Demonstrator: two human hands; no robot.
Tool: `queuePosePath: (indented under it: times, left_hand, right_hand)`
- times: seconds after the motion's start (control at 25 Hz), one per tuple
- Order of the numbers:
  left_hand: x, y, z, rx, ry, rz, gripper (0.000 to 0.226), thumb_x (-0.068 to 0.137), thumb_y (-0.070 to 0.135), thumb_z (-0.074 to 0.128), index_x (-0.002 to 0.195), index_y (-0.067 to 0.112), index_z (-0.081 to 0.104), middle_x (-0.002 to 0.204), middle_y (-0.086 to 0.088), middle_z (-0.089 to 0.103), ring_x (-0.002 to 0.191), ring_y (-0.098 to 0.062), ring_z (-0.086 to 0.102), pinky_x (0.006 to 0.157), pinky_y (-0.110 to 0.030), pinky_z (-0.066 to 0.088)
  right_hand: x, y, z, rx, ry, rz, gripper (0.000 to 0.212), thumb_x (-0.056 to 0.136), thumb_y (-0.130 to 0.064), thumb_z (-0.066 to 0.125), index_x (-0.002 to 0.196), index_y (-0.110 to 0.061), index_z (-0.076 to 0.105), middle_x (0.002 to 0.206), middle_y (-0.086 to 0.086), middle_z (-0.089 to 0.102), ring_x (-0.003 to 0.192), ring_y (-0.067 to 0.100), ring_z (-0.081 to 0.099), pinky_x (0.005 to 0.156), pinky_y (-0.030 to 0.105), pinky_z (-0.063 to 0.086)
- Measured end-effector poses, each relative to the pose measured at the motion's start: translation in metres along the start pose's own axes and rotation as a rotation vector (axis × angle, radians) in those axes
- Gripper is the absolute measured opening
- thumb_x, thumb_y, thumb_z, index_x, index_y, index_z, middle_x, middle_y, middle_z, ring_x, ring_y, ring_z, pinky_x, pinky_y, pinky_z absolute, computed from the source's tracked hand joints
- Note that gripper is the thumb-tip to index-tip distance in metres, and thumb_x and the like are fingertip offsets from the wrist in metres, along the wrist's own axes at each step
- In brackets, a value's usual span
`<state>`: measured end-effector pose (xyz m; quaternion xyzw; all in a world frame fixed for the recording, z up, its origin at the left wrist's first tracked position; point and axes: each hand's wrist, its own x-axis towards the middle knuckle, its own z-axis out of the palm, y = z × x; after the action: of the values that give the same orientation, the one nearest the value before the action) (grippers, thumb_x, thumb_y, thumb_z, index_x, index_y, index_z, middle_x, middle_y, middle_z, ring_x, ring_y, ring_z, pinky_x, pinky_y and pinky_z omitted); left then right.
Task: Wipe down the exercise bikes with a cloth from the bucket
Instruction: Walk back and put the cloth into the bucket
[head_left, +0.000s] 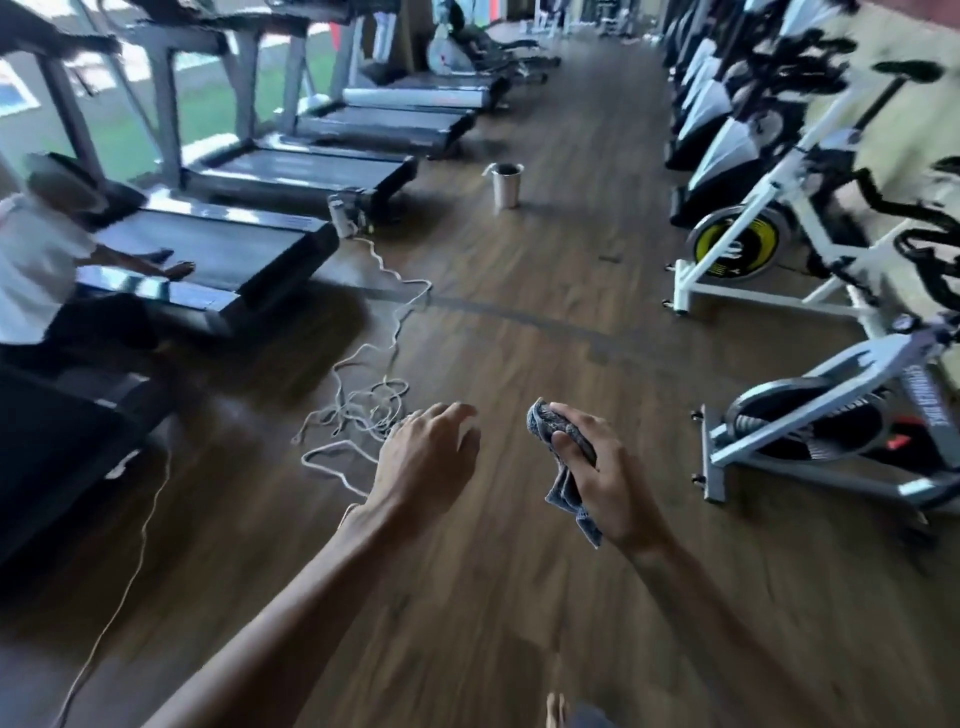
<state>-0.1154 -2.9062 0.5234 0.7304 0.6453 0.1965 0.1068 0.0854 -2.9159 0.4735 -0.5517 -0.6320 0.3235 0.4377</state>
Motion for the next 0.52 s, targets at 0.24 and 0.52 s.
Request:
queuePosePath:
  times: [0.24,0.52]
  left_hand:
    - [0.177,0.016,0.053,-0.013,-0.074,0.113,0.030,0.097,0.033,0.053,0.124,0.027,0.064,0.126,0.003,0.067,0.116,-0.025,0.061,0.093,-0.034,0.046]
    - [0.368,0.033,0.088,-0.009,-0.120,0.129,0.028,0.098,0.032,0.052,0.123,0.027,0.064,0.126,0.005,0.066,0.116,-0.022,0.060,0.091,-0.031,0.044]
  right_hand:
    - [0.136,0.063,-0.030,-0.065,0.138,0.051,0.033,0.101,-0.014,0.058,0.133,-0.018,0.063,0.126,-0.007,0.062,0.115,-0.013,0.050,0.096,-0.001,0.030]
    - [0.315,0.110,-0.063,-0.044,0.160,0.083,0.032,0.101,-0.012,0.057,0.133,-0.015,0.063,0.124,-0.006,0.061,0.112,-0.025,0.046,0.094,-0.002,0.029]
